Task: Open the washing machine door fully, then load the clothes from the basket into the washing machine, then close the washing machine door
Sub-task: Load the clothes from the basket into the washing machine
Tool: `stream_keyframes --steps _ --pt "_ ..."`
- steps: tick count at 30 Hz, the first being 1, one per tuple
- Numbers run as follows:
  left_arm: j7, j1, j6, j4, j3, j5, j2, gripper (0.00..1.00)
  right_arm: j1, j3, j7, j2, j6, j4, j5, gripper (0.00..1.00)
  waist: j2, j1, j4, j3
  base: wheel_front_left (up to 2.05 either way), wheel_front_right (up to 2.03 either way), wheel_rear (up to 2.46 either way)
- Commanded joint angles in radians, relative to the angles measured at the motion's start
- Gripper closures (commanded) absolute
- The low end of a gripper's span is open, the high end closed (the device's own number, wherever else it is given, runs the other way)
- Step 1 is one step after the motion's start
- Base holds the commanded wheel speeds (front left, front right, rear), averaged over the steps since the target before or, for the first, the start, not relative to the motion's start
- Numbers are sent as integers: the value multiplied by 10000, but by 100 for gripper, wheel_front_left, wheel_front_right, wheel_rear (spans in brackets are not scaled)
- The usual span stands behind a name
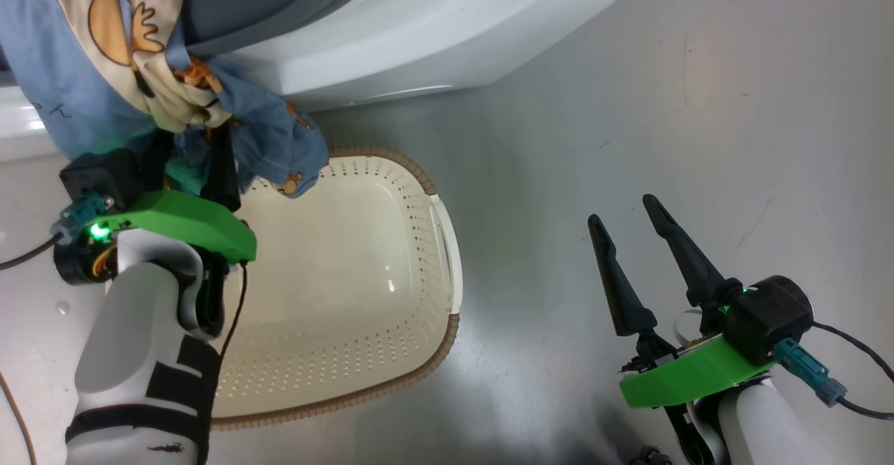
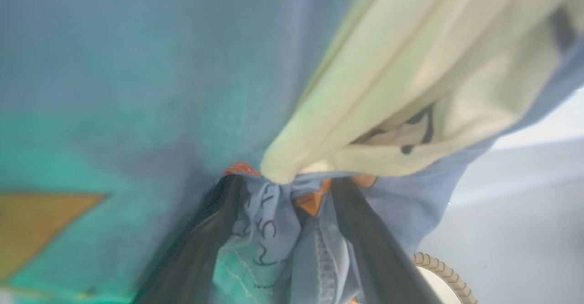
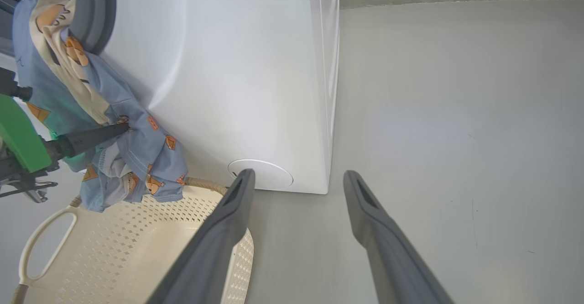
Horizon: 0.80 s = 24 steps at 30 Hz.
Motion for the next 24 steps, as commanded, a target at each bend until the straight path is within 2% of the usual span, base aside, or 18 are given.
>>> stream_keyframes --steps 1,2,4,5,6,11,17,24 --pt "-80 -288 18 -349 355 129 205 0 52 244 -48 9 27 -208 -118 0 0 0 -2 -4 0 0 0" --pt "-80 -296 20 -399 406 184 186 8 50 246 -48 9 27 -207 -118 0 0 0 -3 -4 0 0 0" --pt "-80 -269 28 -484 525 287 155 62 49 247 -48 9 27 -204 -109 0 0 0 -9 -14 0 0 0" --pt "-80 -216 30 -535 558 341 141 71 54 241 -48 9 27 -200 -105 0 0 0 -5 -31 0 0 0" --pt "-80 -152 30 -589 576 395 130 100 62 232 -48 9 27 -197 -100 0 0 0 2 -47 0 0 0" --pt "-80 316 30 -928 764 529 100 100 76 206 -48 9 27 -167 -53 0 0 0 94 -180 0 0 0" --pt "-80 1125 24 -1506 807 115 93 100 105 212 -48 9 27 -71 12 0 0 0 275 -456 0 0 0" --pt "-80 2406 311 -2932 408 -575 91 100 178 321 -48 9 27 114 137 0 0 0 582 -1038 0 0 0"
